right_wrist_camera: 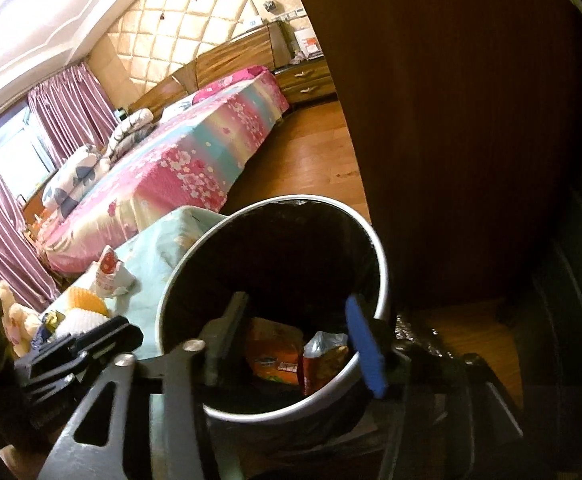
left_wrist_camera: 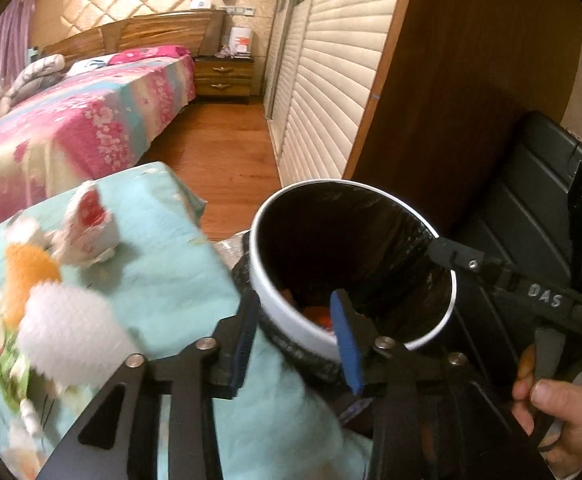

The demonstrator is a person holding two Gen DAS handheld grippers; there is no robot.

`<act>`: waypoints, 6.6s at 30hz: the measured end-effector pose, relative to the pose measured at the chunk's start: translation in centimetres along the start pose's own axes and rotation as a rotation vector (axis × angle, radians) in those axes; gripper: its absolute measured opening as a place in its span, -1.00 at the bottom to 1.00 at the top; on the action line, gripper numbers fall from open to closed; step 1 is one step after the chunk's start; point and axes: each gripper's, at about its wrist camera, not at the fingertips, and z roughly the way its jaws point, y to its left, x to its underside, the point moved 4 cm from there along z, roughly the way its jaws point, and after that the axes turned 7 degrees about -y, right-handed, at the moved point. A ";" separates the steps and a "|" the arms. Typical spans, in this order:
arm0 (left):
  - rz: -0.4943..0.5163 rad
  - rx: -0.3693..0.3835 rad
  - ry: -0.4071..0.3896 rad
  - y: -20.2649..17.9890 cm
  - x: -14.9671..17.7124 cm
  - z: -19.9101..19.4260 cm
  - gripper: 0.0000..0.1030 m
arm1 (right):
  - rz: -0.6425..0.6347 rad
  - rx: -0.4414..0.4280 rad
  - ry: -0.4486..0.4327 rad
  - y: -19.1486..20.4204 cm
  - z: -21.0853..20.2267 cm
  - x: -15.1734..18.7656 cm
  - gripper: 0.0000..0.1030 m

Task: Collect trash
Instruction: 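Move both open tools back over the table trash, then grasp the green cow milk carton with left tool while right tool grasps the green spouted pouch, then carry the green carton with left tool while right tool carries the pouch toward the bin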

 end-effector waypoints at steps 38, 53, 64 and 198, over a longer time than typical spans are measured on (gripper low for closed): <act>-0.222 -0.262 -0.040 11.7 9.2 -14.5 0.03 | -0.153 -0.266 0.132 15.7 0.5 9.5 0.67; -0.241 -0.347 -0.028 18.9 10.7 -17.5 0.03 | -0.203 -0.338 0.189 21.8 1.9 12.0 0.67; -0.183 -0.352 -0.006 25.6 8.8 -16.2 0.07 | -0.222 -0.364 0.222 25.4 3.9 13.1 0.67; 0.106 0.005 -0.014 1.5 0.4 -1.3 0.06 | 0.038 -0.137 0.015 3.1 -1.5 3.1 -0.43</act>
